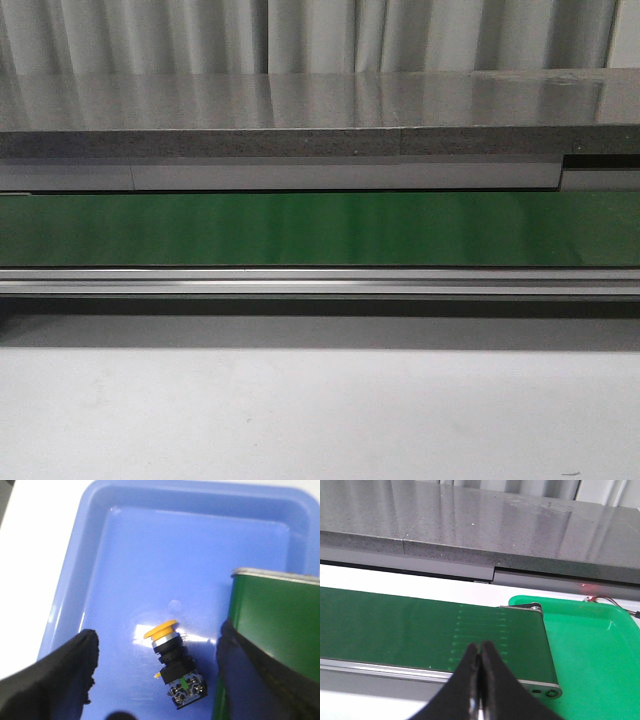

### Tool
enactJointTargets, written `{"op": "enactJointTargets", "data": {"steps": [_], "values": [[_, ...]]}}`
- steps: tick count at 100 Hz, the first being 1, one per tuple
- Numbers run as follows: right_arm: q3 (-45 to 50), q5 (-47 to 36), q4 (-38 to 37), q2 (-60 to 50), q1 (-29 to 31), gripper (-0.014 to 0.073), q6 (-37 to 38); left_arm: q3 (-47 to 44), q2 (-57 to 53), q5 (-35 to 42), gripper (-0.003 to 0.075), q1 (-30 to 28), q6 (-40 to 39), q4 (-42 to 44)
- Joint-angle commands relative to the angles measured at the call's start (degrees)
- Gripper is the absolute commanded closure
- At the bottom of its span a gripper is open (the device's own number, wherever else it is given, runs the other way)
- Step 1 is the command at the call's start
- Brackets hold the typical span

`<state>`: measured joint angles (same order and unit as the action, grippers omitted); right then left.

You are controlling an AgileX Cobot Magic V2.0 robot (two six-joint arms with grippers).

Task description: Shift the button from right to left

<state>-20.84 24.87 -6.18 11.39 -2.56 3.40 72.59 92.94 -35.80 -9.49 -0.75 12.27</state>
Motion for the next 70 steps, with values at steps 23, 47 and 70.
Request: {"op": "enactJointTargets", "data": {"steps": [23, 47, 70], "values": [[-1.27, -4.30, -0.06, 0.42, -0.20, 0.0662, -0.55, -0.24, -16.03, 3.83, 0.0244, 8.99, -0.10, -1.55], [-1.27, -4.30, -0.06, 0.42, -0.20, 0.0662, -0.55, -9.63, -27.91, 6.62, 0.0244, 15.62, -0.10, -3.40], [-1.27, -4.30, -0.06, 0.42, -0.20, 0.0662, -0.55, -24.70, -42.27, 14.83, 0.0244, 16.39, -0.10, -10.47]]}}
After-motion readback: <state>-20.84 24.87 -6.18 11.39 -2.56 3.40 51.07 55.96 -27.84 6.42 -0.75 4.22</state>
